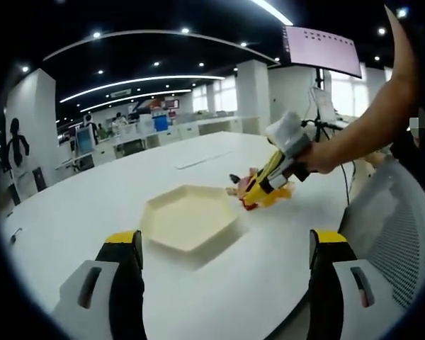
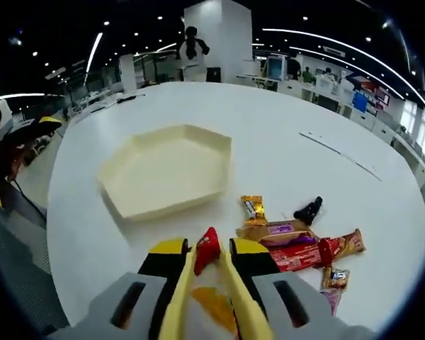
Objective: Place the target food into the container with the food tongs after gripping and lifting it, then release it inside without dropping or visibly crushing the food.
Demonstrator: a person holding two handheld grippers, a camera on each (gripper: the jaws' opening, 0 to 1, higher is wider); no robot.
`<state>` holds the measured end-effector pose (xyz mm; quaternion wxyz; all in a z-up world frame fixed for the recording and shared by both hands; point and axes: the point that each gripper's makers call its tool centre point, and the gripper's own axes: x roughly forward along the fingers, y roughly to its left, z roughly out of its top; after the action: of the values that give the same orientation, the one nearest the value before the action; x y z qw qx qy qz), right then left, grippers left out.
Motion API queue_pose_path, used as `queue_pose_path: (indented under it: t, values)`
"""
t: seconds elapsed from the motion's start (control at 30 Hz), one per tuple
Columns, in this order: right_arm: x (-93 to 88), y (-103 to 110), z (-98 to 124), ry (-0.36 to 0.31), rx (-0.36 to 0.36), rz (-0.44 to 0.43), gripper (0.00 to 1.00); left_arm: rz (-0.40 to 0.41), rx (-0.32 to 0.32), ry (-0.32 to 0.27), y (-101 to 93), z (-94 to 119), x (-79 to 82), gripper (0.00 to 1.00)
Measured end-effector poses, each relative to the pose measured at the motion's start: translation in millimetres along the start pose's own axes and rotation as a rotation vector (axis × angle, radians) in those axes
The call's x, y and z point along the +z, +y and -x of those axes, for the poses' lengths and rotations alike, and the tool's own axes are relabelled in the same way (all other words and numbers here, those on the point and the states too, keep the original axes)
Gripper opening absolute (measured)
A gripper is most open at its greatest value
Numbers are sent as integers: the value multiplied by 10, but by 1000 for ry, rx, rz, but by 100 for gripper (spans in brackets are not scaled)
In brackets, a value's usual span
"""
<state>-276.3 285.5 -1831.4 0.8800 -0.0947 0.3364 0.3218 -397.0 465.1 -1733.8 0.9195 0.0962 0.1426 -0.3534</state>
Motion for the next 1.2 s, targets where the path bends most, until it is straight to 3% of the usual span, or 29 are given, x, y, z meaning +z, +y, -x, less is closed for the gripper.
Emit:
queue_pose_path:
  t: [0.37,0.63,0.97,1.2]
  values:
    - [27,-3,47,-6,0,10,20,7,1,-2,7,3,-1,94]
    - [46,-9,140,-1,18,1,20,30,-7,-14,8,-4,16,100]
    - [271,-24,248,-29,16,54,20,17,-14,-1,-15,-9,2,99]
    - [549,-34,359,-61,20,76,21,22,-6,-6,5,6,7,99]
